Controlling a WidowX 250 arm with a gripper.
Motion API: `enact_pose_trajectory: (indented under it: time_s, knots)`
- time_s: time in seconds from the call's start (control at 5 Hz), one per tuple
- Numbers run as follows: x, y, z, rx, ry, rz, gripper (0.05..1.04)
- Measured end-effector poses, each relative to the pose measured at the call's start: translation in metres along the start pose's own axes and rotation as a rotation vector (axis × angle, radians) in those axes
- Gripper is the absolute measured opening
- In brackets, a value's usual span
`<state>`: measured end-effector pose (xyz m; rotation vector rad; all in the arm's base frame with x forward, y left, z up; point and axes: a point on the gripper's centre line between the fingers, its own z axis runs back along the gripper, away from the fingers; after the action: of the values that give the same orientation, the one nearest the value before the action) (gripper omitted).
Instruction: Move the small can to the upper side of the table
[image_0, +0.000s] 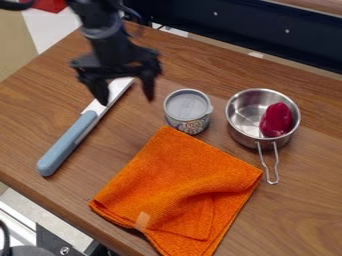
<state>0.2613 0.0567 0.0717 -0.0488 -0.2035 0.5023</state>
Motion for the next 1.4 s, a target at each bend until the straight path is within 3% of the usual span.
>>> enact_pose_trajectory:
  time_s: [0.4, 0.6, 1.2, 1.4]
  knots:
    - [-0.008, -0.028, -0.031, 0.022, 0.126, -0.081, 1.0]
    - [-0.011, -0.035, -0.038, 0.026, 0.152, -0.1, 1.0]
    - [-0.01, -0.046, -0.048, 0.018, 0.166, -0.109, 1.0]
    - [-0.001, -0.052, -0.055, 0.024, 0.134, -0.098, 1.0]
